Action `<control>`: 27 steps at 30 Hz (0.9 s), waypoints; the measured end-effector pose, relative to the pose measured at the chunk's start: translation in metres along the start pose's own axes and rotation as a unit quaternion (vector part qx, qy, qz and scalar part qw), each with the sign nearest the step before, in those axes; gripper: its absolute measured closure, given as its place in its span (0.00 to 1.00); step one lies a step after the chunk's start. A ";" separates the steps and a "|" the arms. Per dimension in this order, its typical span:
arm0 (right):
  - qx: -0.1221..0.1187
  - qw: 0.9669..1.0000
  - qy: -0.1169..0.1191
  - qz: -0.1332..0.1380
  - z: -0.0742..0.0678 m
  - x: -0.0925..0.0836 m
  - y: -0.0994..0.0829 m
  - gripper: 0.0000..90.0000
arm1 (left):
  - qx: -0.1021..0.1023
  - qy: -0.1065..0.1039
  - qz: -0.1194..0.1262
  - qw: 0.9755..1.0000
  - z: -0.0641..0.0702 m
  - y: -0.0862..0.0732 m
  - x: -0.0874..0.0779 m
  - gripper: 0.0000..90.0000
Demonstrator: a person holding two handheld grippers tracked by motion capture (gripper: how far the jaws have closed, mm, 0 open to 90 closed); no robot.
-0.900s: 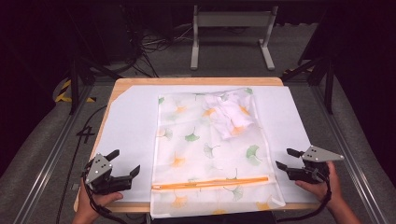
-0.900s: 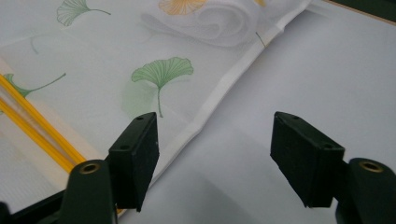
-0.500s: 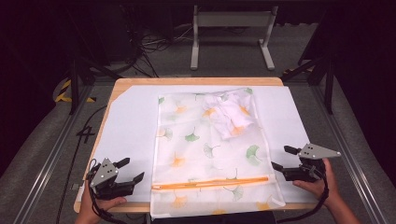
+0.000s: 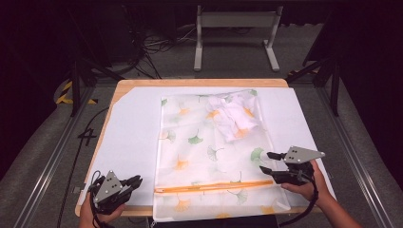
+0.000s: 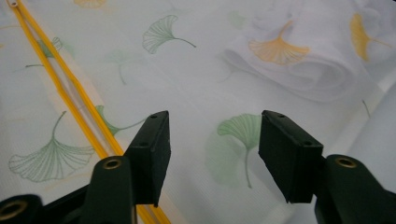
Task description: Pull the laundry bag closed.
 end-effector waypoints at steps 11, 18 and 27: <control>-0.090 0.992 0.086 -0.001 -0.046 0.040 0.062 0.74 | 0.043 -0.032 -0.061 0.997 0.024 -0.012 0.016 1.00; -0.126 0.982 0.140 -0.007 -0.067 0.076 0.105 0.77 | 0.043 -0.053 -0.056 0.996 0.035 -0.014 0.013 1.00; -0.170 0.966 0.192 -0.033 -0.100 0.122 0.141 0.81 | 0.062 -0.050 -0.083 0.993 0.044 -0.026 0.018 1.00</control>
Point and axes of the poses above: each handheld gripper's, and its own axes: x roughly forward along the jaws, y roughly out of its top, z roughly to its right, the point moved 7 cm from there along x, roughly forward along the jaws, and after that the axes turned 15 degrees about -x, right-handed, at the moved point
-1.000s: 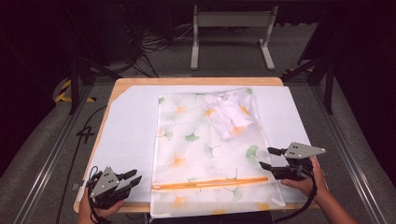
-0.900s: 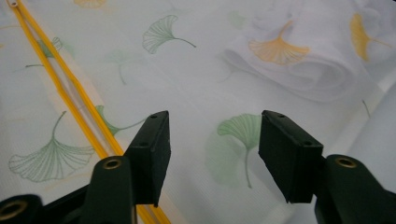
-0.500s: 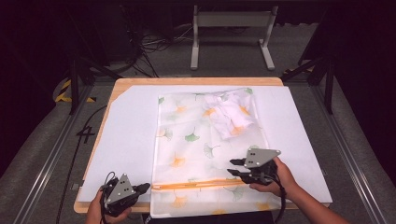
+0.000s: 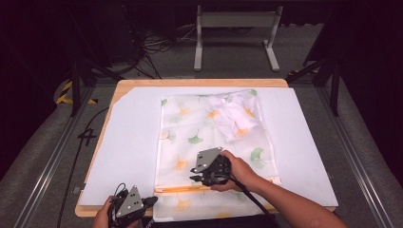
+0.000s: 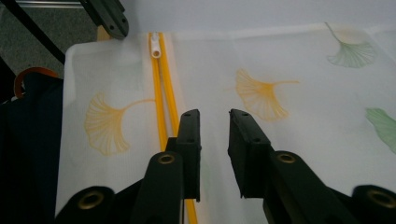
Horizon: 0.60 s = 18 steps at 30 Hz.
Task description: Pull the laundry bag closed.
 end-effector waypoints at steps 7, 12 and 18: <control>-0.025 0.999 0.032 -0.012 -0.009 0.018 0.035 0.75 | -0.002 -0.001 -0.006 1.000 -0.001 -0.003 0.003 1.00; -0.050 0.997 0.054 -0.029 -0.020 0.045 0.055 0.75 | -0.005 -0.010 -0.007 1.000 -0.002 -0.003 0.003 1.00; -0.055 0.994 0.071 -0.055 -0.022 0.068 0.059 0.75 | -0.003 -0.016 -0.008 1.000 -0.003 -0.003 0.003 1.00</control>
Point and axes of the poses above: each handheld gripper's, and its own axes: x roughly forward along the jaws, y roughly out of its top, z roughly to its right, the point moved 7 cm from there along x, roughly forward along the jaws, and after that the axes turned 15 degrees about -x, right-handed, at the moved point
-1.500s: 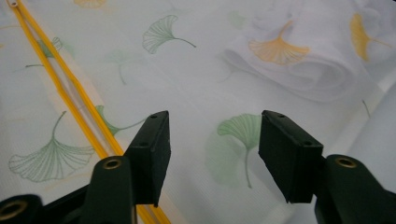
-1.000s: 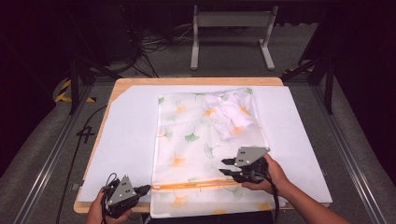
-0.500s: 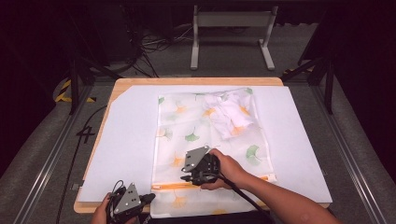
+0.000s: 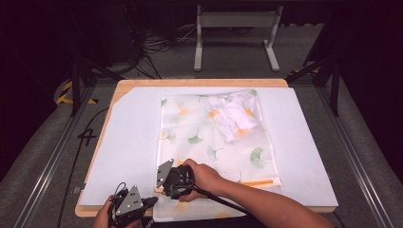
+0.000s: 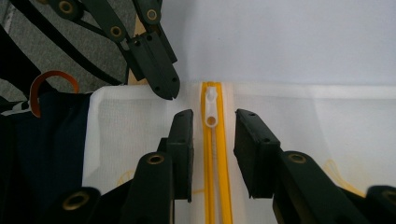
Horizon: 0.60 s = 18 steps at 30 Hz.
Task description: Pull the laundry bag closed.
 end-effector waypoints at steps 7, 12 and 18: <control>-0.007 1.000 0.015 -0.025 0.001 0.018 0.009 0.76 | 0.002 -0.001 0.000 1.000 0.001 0.000 0.000 1.00; 0.001 0.998 0.020 -0.058 0.005 0.026 0.009 0.77 | 0.002 -0.002 0.000 1.000 0.001 0.000 0.000 1.00; -0.003 0.997 0.027 -0.073 0.004 0.030 0.013 0.91 | 0.003 -0.003 0.000 1.000 0.000 0.000 0.000 1.00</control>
Point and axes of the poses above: each handheld gripper's, and its own axes: x roughly forward along the jaws, y roughly out of its top, z roughly to its right, the point moved 7 cm from there along x, roughly forward along the jaws, and after that the axes turned 15 degrees about -x, right-handed, at the moved point
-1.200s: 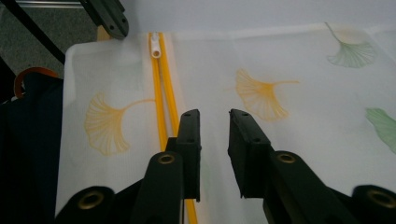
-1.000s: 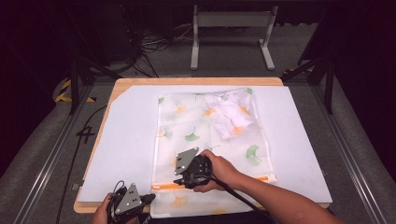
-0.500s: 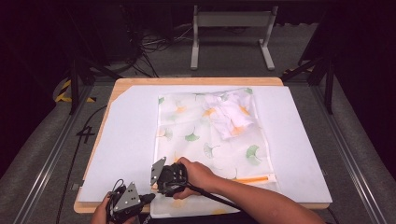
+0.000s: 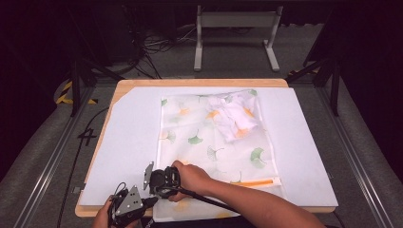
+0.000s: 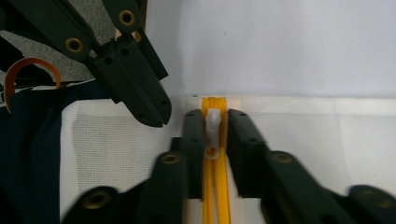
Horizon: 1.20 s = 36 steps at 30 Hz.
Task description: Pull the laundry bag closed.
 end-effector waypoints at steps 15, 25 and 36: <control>-0.009 1.000 -0.012 -0.013 -0.003 0.001 -0.002 0.92 | -0.007 0.009 0.006 1.000 -0.002 0.005 0.002 1.00; -0.012 1.000 -0.011 -0.016 -0.003 0.000 -0.004 0.92 | -0.026 -0.002 0.006 1.000 -0.004 0.005 0.006 1.00; -0.015 1.000 -0.019 -0.010 -0.007 -0.002 -0.009 0.93 | -0.052 -0.005 0.006 0.999 -0.005 0.005 0.006 1.00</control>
Point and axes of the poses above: each handheld gripper's, and its own axes: x roughly forward along the jaws, y roughly out of its top, z roughly to its right, the point moved 7 cm from there along x, roughly forward along the jaws, and after that the axes turned 15 degrees about -x, right-handed, at the moved point
